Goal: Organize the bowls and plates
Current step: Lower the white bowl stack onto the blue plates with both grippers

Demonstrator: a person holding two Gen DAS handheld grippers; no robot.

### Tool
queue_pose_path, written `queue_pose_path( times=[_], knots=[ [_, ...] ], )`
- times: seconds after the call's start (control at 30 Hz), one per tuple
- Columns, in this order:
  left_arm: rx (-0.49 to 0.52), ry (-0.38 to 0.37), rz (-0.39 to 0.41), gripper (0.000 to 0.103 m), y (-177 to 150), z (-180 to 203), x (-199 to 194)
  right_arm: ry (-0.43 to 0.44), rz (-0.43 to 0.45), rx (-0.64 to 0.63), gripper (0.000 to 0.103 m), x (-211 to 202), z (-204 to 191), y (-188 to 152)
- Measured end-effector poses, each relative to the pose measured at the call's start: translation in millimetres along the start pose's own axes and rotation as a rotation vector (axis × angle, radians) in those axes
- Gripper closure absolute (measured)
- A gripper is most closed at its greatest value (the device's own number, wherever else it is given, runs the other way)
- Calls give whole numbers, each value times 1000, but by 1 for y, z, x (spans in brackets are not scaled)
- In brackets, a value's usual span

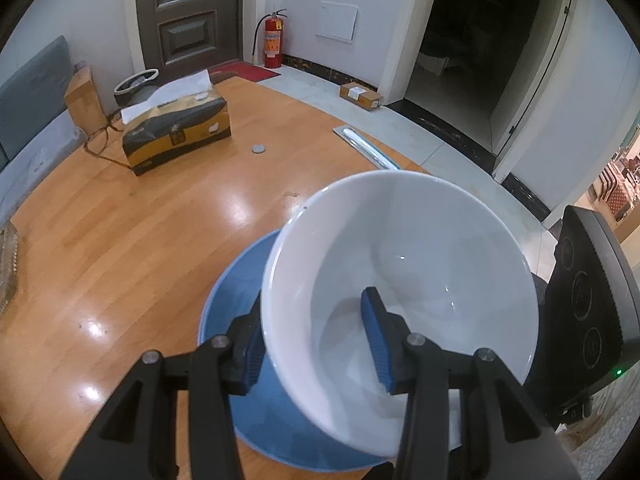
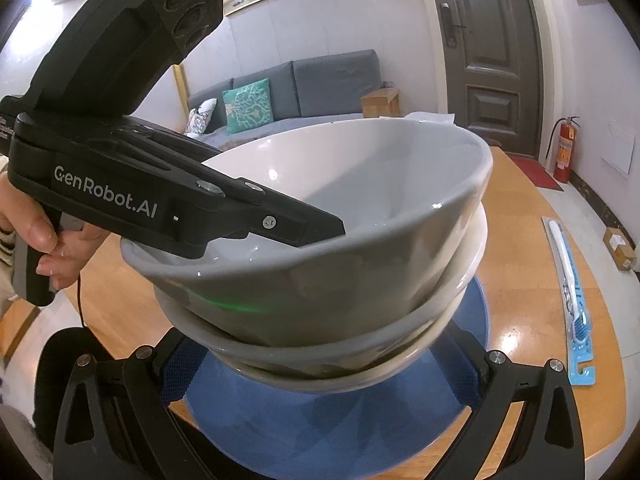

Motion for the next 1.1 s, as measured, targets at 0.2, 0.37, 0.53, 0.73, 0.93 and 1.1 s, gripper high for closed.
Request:
queue_pose_path(
  times=[0.2, 0.37, 0.53, 0.73, 0.93, 1.1],
  knots=[
    [-14, -13, -14, 62, -7, -3, 5, 5, -19, -3, 4, 5, 3, -4],
    [-23, -13, -21, 62, -10, -8, 6, 17, -27, -10, 4, 10, 2, -2],
    [-29, -15, -29, 62, -14, -10, 7, 21, -39, -11, 4, 14, 5, -1],
    [-33, -21, -40, 62, -16, -11, 12, 22, -51, -7, 4, 13, 5, -9],
    [-41, -32, -42, 62, -16, -15, 13, 22, -53, -3, 4, 15, 4, -8],
    [-42, -25, -43, 62, -17, -19, 10, 31, -60, -7, 4, 18, 1, -8]
  ],
)
Point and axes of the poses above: each gripper's, at about its wrist camera, not at the fingertips, and x roughly the way its jaws point, z to its right, y to its top, the point moved 8 cm from there along x, roughly the way its jaws point, and after that the axes turned 4 degrees about y, right-handed, at the moved point
